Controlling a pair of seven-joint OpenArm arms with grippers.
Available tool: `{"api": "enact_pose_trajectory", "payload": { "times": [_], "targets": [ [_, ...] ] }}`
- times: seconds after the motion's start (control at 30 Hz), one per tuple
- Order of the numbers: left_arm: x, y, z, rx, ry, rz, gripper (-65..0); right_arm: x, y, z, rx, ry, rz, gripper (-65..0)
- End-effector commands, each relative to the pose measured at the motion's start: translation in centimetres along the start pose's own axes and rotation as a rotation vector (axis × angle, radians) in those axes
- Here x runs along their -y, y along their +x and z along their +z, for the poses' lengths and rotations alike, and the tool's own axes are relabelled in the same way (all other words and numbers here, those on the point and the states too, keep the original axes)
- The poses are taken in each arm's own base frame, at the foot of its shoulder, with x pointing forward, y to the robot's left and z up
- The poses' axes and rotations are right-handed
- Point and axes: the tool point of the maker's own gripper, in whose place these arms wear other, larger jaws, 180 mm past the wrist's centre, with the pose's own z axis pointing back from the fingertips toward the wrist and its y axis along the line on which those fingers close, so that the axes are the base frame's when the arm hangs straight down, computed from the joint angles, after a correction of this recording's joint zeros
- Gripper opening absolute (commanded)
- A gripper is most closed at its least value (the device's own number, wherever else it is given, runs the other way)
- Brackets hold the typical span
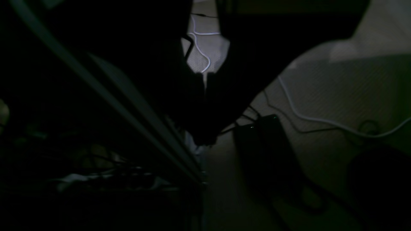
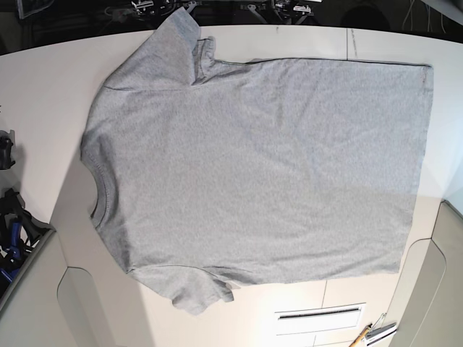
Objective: Fold the T-shirt properly
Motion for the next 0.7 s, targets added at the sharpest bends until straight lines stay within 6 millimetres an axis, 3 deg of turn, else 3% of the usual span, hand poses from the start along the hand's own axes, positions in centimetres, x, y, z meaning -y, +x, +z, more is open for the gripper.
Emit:
{"api": "enact_pose_trajectory", "payload": {
  "times": [0.0,0.67],
  "targets": [
    [0.6,0.47,-0.04,0.012,-0.017,0.003,-65.0,0.16,0.43,0.01,0.017,-0.005,-0.002,-65.0],
    [0.66,1.07,-0.05,0.028,-0.019,0.002,-65.0,0.1,0.91,0.04,0.032,-0.005,0.043,-65.0]
  ]
}}
